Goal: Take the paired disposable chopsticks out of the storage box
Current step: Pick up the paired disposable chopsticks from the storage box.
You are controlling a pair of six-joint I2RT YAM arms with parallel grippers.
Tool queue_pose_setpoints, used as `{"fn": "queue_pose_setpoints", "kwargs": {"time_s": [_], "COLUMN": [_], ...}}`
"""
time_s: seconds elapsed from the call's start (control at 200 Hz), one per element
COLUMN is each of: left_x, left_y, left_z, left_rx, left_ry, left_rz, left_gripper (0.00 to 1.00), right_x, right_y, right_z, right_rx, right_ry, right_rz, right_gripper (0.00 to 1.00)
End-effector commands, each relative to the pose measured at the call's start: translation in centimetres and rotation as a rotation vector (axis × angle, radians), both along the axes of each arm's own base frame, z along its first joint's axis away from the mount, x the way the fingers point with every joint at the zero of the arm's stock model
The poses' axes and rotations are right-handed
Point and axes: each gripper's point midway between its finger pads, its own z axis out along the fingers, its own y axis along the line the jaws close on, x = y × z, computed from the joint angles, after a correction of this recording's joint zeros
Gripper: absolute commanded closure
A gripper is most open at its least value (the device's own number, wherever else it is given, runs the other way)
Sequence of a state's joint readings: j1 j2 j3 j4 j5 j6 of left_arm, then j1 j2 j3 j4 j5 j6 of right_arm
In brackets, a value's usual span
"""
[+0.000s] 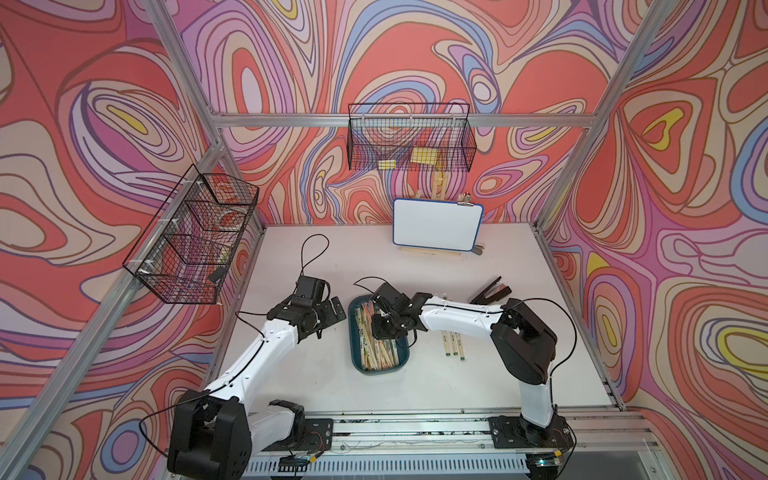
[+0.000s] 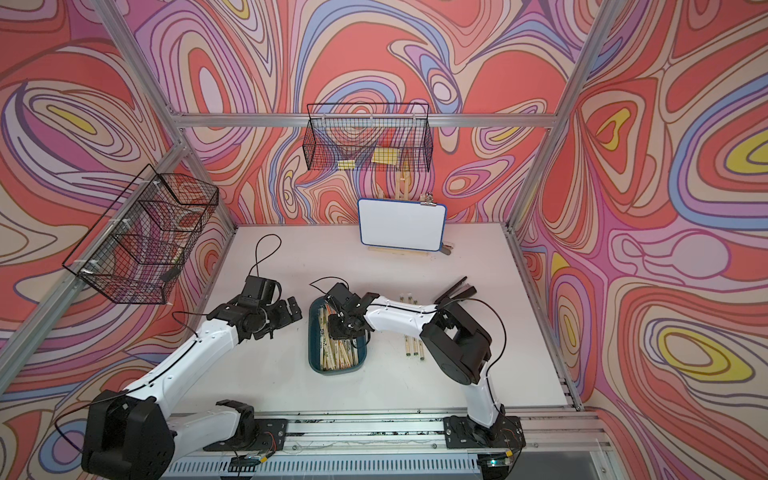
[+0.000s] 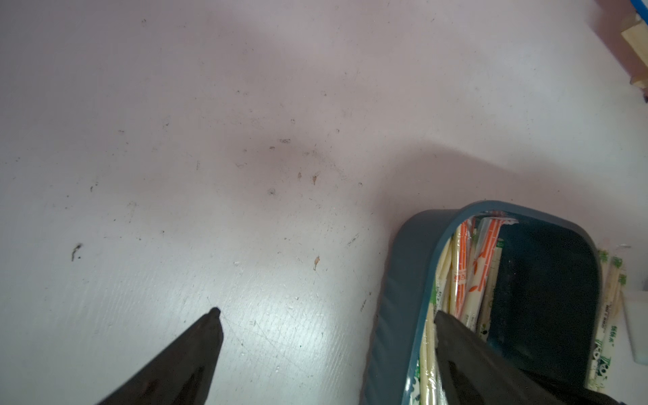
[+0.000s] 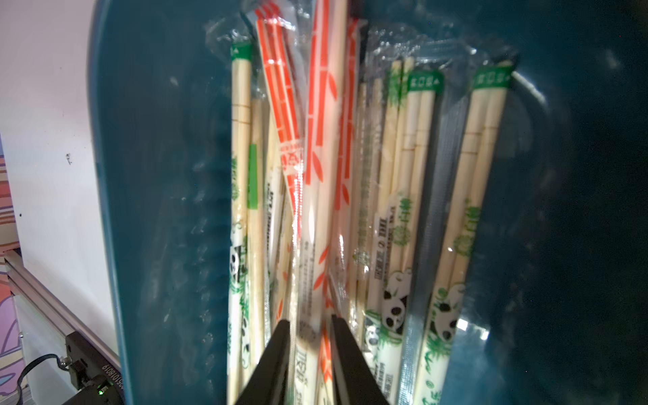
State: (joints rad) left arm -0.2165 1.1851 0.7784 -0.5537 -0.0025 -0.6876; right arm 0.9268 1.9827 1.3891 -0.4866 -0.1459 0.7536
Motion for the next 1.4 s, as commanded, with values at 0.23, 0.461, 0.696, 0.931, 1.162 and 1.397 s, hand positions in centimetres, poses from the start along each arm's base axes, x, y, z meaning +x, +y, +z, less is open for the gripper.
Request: {"fn": "queue_pose_setpoints", "kwargs": {"time_s": [0.23,0.461,0.696,0.931,1.162,1.397], "left_x": [0.0,0.1,0.1,0.0,0.1,0.3], "left_y": [-0.1,-0.1,-0.1,-0.1,-0.1,-0.2], "left_z": [0.2,0.1,0.0,0.1,0.2,0.3], "left_rx": [0.005,0.003,0.002,0.004,0.002,0.002], "left_ry": [-0.007,-0.005,-0.007,-0.008,-0.009,-0.01], "left_rz": [-0.012,-0.011,-0.011,-0.011,-0.011,-0.015], "left_gripper": [0.0,0.0,0.0,0.0,0.0,0.0], "right_x": [0.0,0.2,0.3,0.4,0.4,0.7], "right_y": [0.1,0.2,0.0,0.1,-0.2,-0.5], "right_z": [-0.3,-0.6,-1.5,-1.2,0.5,2.7], "right_rx": [-0.019,-0.032,-0.063,-0.059,-0.048,-0.033], "right_ry": [-0.003,-0.007,0.001,-0.004,-0.027,-0.065], "right_rz": [-0.003,0.002,0.002,0.004,0.003,-0.005], "right_gripper": [0.72,0.75,0.75,0.86,0.91,0.93]}}
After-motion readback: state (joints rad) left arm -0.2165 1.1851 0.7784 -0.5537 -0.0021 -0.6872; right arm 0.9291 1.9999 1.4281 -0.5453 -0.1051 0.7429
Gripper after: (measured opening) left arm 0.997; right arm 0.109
